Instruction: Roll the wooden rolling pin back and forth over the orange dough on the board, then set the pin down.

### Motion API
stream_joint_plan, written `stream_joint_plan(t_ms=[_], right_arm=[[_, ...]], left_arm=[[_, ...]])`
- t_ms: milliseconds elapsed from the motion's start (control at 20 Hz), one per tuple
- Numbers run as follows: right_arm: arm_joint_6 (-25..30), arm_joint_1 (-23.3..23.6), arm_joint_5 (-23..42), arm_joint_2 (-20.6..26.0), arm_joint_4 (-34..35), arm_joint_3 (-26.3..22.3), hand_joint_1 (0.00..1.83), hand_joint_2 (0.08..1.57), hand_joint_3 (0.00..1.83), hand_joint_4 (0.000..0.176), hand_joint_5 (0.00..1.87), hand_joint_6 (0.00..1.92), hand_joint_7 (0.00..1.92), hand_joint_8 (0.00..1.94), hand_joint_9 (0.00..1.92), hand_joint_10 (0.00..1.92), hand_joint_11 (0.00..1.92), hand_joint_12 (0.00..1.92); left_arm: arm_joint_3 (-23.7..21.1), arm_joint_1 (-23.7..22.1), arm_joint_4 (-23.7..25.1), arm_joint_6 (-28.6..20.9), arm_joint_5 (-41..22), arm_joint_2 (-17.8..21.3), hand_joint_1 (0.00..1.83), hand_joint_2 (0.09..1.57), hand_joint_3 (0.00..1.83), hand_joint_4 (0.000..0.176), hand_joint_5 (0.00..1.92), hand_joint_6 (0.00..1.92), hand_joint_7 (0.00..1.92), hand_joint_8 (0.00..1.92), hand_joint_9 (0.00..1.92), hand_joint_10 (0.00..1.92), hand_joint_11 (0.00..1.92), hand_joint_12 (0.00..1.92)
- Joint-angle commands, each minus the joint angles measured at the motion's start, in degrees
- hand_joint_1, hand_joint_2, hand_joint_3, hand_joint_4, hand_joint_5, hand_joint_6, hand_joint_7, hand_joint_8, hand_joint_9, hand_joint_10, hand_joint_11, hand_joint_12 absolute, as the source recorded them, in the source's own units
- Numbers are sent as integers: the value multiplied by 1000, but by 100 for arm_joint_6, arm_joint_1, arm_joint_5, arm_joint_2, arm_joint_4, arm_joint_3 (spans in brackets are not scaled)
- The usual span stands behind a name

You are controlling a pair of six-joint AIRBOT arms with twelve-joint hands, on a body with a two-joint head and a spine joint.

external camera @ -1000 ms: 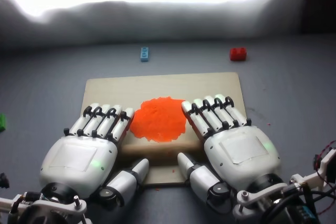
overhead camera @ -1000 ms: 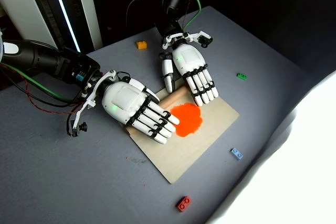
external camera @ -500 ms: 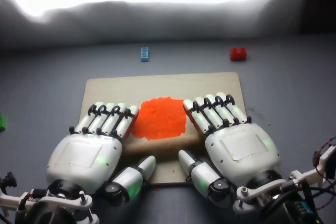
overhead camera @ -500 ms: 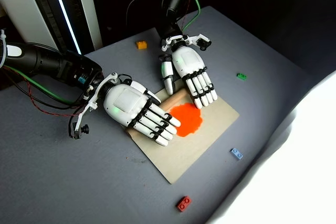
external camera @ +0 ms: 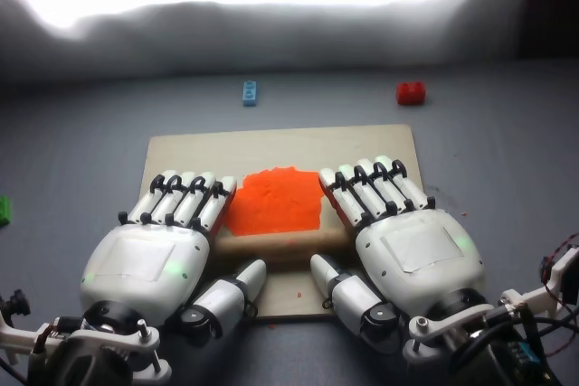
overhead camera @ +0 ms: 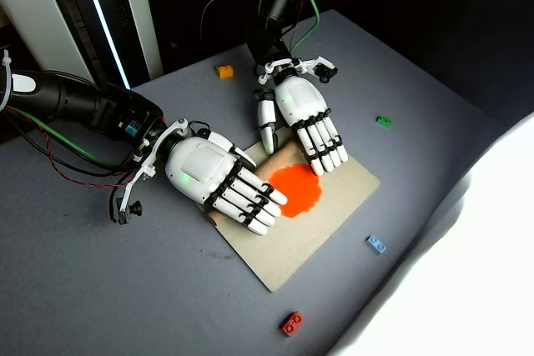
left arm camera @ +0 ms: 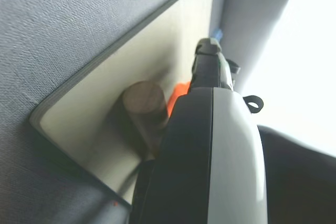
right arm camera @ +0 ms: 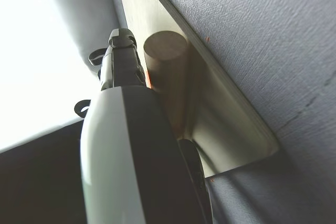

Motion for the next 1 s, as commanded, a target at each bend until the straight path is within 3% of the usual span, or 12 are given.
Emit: stream_joint_plan(t_ms=[0,950], right_arm=[[40,49,499,1,-407,11,0,1470,10,0,28,8,39,9,18,7,0,0],[185,146,320,-11,-196,275,0,1459,0,0,24,0,58,0,38,2,7,13]], left_arm=[[51,-43,292,10,-508,-14,0,1400,41,0,0,0,0,0,0,0,0,0],[360,-269,198,10,-281,-146,0,1411,32,0,0,0,0,0,0,0,0,0]])
